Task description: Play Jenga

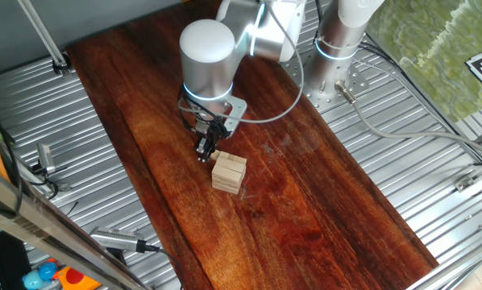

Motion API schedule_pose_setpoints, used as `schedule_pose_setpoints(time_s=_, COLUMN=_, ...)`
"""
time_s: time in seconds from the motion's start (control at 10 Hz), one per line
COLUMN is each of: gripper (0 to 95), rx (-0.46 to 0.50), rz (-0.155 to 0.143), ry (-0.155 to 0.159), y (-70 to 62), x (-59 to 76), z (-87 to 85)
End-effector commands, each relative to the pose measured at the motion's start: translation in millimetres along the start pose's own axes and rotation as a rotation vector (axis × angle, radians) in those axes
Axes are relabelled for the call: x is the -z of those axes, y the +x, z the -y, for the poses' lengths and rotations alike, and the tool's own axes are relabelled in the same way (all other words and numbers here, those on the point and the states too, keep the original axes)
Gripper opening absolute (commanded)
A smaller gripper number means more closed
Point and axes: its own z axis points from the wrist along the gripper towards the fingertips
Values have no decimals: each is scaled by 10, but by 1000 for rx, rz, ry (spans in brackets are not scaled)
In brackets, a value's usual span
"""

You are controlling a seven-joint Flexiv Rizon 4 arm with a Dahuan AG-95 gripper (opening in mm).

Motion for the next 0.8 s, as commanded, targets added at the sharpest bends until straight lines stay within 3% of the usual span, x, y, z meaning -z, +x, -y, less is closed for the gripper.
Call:
schedule_pose_setpoints(time_s=0.1, gripper=380, rx=-3, rz=0, ry=0, y=3, x=2, z=0)
schedule_pose_setpoints(time_s=0.4, gripper=380, rx=-5, rz=1, ry=0, y=3, x=2, z=0)
schedule_pose_setpoints(time_s=0.5, gripper=190, rx=-7, rz=2, ry=0, y=3, x=2, z=0)
schedule_pose_setpoints(time_s=0.6, gripper=190, rx=-9, rz=2, ry=0, y=3, x=2, z=0)
schedule_pose_setpoints(time_s=0.7, gripper=0, rx=-10, rz=2, ry=0, y=3, x=2, z=0)
schedule_pose_setpoints(time_s=0.8, gripper=0, rx=-11, rz=2, ry=-1, y=3, x=2, z=0)
